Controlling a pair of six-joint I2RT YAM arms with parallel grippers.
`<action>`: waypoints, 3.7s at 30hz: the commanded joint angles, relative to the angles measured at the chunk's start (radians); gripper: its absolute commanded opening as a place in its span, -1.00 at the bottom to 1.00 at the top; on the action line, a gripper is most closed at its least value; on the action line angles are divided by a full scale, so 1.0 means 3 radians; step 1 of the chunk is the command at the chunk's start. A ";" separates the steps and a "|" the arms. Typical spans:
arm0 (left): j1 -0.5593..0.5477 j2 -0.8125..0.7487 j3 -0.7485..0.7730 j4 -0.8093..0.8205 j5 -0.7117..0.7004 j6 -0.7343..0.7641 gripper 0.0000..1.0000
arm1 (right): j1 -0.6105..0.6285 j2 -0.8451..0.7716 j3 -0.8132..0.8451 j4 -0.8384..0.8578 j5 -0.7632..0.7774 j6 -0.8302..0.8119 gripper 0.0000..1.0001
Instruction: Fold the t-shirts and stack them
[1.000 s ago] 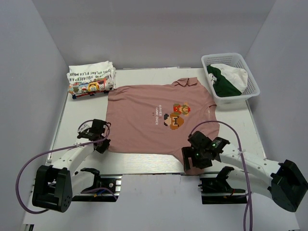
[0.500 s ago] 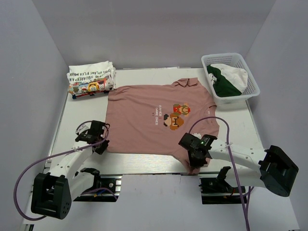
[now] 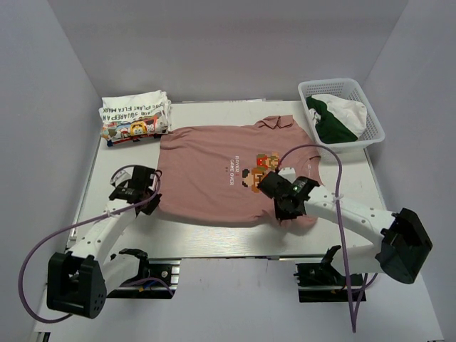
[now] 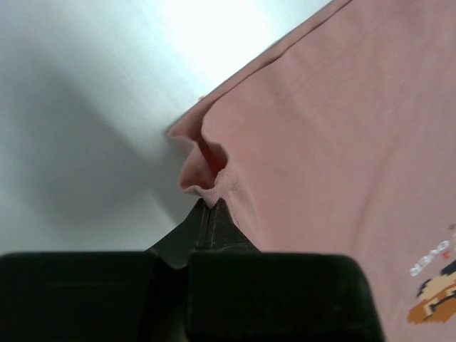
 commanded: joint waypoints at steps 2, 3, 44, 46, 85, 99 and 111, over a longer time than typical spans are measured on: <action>0.0007 0.0322 0.0392 0.0111 -0.0247 0.0021 -1.00 | -0.0386 0.0190 0.0318 0.0202 0.0362 -0.0426 -1.00; 0.0007 0.0399 0.0534 0.0065 -0.0328 0.0021 -1.00 | -0.0433 0.0221 0.0394 0.0310 0.0347 -0.0539 -1.00; 0.0161 0.1739 0.1154 0.1139 0.0688 0.0936 0.99 | -0.1548 0.0921 0.0226 0.2493 -0.1637 -0.1404 0.80; 0.0161 0.1862 0.1154 0.1138 0.0688 0.0971 0.99 | -0.1553 0.1054 0.0261 0.2591 -0.1627 -0.1343 0.80; 0.0156 0.2067 0.1052 0.1067 0.0433 0.1013 0.99 | -0.1763 0.1264 0.0083 0.2847 -0.0671 -0.1063 0.80; 0.0156 0.1260 0.0071 -0.0020 0.0412 0.0609 0.99 | -0.1763 -0.0340 -0.1680 0.2173 -0.1340 -0.0182 0.80; 0.0125 0.0118 0.0646 -0.0114 0.0536 0.0762 0.99 | -0.1604 -0.1360 -0.0711 0.0991 -0.1025 -0.0739 0.80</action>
